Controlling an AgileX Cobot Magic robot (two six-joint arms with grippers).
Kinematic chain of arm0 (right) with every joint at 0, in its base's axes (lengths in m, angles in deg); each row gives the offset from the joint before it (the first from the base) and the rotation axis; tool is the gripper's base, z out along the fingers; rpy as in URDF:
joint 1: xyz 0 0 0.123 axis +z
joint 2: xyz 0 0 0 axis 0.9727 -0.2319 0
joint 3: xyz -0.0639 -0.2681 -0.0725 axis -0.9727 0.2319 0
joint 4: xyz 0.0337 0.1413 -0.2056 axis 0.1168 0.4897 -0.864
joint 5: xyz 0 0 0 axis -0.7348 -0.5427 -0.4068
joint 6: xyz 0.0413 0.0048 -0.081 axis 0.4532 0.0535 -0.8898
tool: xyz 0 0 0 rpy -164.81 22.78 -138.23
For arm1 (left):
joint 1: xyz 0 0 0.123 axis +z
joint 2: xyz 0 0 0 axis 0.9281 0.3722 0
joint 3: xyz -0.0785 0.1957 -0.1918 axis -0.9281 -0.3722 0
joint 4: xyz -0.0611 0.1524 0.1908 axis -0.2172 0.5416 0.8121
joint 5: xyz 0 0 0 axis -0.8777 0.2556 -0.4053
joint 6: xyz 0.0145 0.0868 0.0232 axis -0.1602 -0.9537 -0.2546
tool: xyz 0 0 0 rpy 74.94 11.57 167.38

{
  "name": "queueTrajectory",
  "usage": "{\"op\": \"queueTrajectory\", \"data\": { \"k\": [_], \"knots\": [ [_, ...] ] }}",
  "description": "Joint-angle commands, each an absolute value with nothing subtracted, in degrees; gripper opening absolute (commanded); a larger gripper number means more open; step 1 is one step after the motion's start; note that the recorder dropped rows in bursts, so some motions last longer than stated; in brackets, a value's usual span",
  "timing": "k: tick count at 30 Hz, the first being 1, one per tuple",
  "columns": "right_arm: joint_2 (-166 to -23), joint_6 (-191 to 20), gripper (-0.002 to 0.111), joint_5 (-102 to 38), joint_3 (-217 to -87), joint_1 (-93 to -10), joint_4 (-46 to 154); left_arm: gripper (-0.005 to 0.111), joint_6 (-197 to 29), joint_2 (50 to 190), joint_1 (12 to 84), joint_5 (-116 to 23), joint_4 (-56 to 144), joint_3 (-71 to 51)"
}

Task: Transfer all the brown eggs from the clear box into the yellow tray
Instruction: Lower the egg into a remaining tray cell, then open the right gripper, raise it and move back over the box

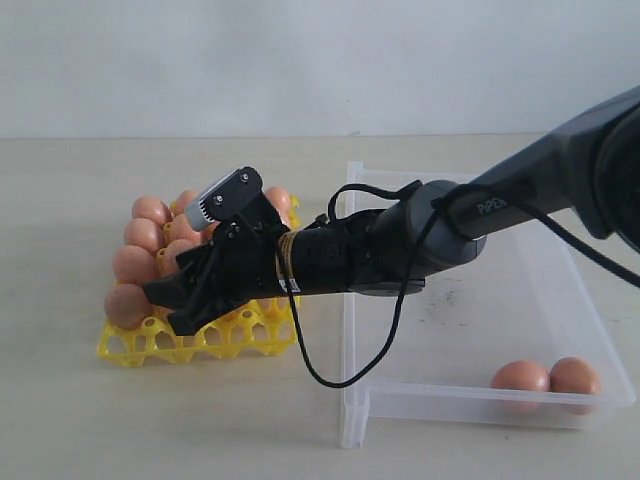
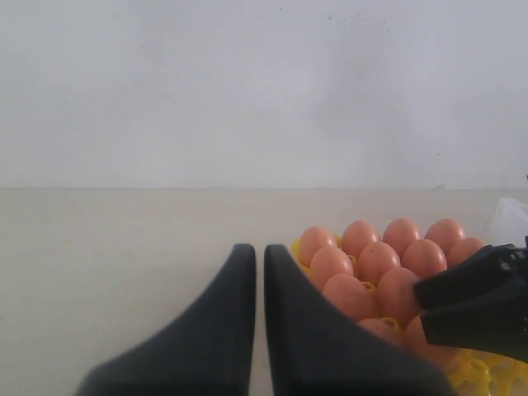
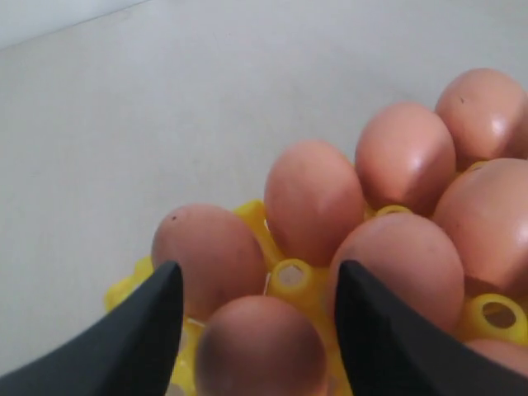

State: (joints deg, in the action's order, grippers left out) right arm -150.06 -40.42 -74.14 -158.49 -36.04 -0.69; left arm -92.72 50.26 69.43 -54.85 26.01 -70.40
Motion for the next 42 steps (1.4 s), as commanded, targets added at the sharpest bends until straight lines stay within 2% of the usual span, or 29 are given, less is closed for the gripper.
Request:
{"op": "queueTrajectory", "data": {
  "k": [1, 11, 18, 20, 22, 25, 27, 31, 37, 42],
  "knots": [
    [-149.5, -40.3, 0.051, -74.0, -158.7, -36.0, -0.8, 0.004, -92.7, 50.1, 69.6, -54.0, 25.7, -70.6],
    [-138.4, -31.1, 0.051, -66.4, -158.7, -36.1, -14.6, 0.004, -92.7, 50.1, 69.6, -54.0, 25.7, -70.6],
    [-129.2, -15.3, 0.049, -45.7, -158.6, -36.1, -34.4, 0.004, -92.7, 50.1, 69.6, -54.0, 25.7, -70.6],
    [-127.1, -10.4, 0.041, -38.2, -158.2, -36.1, -38.4, 0.004, -92.7, 50.1, 69.6, -54.0, 25.7, -70.6],
    [-125.5, -9.0, 0.029, -32.4, -157.4, -36.1, -39.1, 0.004, -92.7, 50.1, 69.6, -54.0, 25.7, -70.6],
    [-123.2, -9.0, 0.0, -24.6, -156.4, -36.1, -38.8, 0.004, -92.7, 50.1, 69.6, -54.0, 25.7, -70.6],
    [-122.1, -9.0, 0.0, -19.2, -155.8, -36.1, -38.4, 0.004, -92.7, 50.1, 69.6, -54.0, 25.7, -70.6],
    [-121.1, -17.6, 0.0, -9.4, -155.4, -36.1, -30.8, 0.004, -92.7, 50.1, 69.6, -54.0, 25.7, -70.6],
    [-121.1, -47.7, 0.0, 7.7, -155.4, -36.1, -13.6, 0.004, -92.7, 50.1, 69.6, -54.0, 25.7, -70.6],
    [-121.1, -63.6, 0.0, 17.5, -155.4, -36.1, -3.4, 0.004, -92.7, 50.1, 69.6, -54.0, 25.7, -70.6]
  ]
}}
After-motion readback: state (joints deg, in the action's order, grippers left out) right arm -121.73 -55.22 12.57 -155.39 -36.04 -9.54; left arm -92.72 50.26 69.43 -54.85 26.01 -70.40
